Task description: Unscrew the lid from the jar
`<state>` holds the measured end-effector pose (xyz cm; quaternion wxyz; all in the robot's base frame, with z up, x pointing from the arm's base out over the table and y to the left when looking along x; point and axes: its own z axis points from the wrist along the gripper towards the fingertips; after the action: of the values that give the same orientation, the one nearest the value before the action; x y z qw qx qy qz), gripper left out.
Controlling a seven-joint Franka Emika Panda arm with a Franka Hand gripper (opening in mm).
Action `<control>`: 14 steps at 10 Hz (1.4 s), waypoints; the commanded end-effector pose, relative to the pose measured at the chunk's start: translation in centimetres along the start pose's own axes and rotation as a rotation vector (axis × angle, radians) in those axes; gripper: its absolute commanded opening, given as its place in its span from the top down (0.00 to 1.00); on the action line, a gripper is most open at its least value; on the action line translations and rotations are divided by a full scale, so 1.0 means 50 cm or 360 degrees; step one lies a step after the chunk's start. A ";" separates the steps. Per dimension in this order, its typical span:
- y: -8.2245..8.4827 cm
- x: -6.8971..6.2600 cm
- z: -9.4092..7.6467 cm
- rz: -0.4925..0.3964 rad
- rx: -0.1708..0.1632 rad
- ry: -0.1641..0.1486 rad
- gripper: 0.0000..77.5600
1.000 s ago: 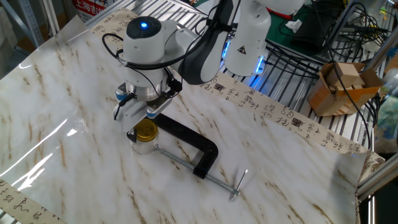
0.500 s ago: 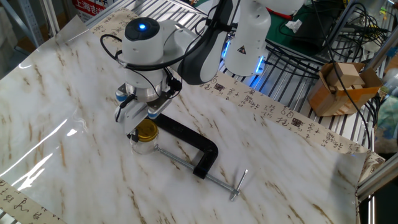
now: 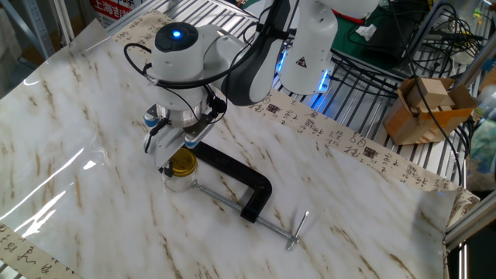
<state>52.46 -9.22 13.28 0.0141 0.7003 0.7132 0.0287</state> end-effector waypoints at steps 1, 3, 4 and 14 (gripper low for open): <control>0.001 -0.001 -0.001 -0.0021 -0.0001 -0.0009 0.00; 0.001 -0.001 -0.001 -0.0021 -0.0001 -0.0009 0.98; 0.001 -0.001 -0.001 -0.0021 -0.0001 -0.0009 0.98; 0.001 0.012 -0.006 -0.0740 0.0014 -0.0011 0.98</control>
<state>52.64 -9.26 13.49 0.0184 0.6952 0.7181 0.0279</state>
